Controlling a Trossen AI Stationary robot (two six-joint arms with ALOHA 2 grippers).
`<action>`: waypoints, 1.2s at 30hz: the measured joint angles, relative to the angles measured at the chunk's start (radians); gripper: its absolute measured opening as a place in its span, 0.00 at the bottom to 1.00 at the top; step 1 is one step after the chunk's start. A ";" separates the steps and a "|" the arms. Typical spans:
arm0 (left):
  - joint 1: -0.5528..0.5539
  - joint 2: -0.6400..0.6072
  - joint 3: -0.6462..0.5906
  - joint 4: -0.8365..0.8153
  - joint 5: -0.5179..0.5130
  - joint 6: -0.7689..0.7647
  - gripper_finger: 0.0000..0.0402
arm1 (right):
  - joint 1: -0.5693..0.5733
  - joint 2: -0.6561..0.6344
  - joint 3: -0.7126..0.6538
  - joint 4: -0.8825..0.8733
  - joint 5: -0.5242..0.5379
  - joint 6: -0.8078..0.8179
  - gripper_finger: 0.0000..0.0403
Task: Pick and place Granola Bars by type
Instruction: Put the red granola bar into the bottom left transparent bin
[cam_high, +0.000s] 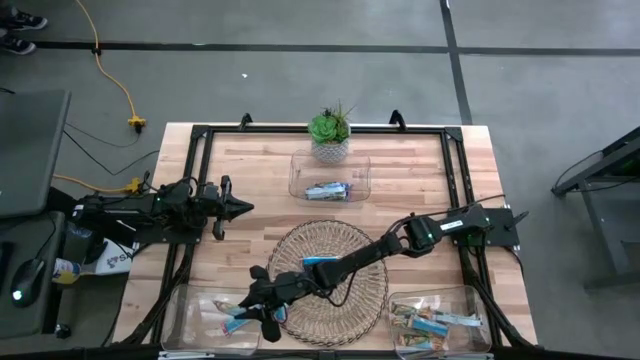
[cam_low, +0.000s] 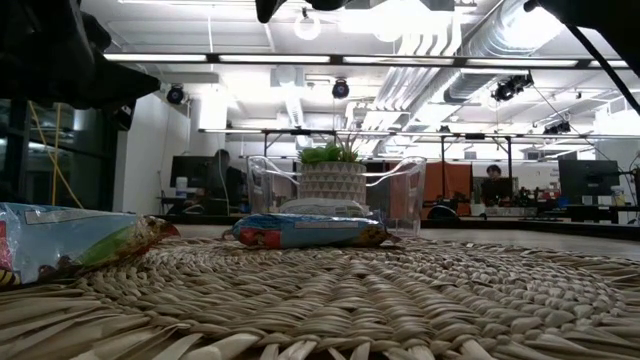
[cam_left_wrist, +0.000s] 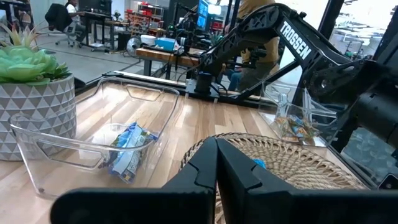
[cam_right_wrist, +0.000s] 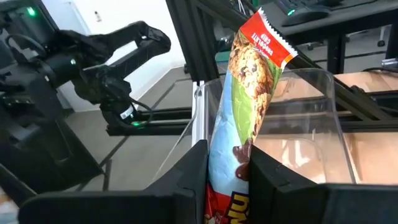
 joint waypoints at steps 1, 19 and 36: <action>0.000 0.000 0.000 0.000 0.000 0.000 0.00 | 0.000 0.000 0.000 -0.004 -0.002 -0.004 0.17; 0.000 0.000 0.000 0.000 0.000 0.000 0.00 | 0.000 0.000 0.000 -0.079 -0.010 -0.022 0.32; 0.000 0.000 0.000 0.000 0.000 0.000 0.00 | -0.012 -0.012 0.003 -0.019 -0.037 -0.032 0.44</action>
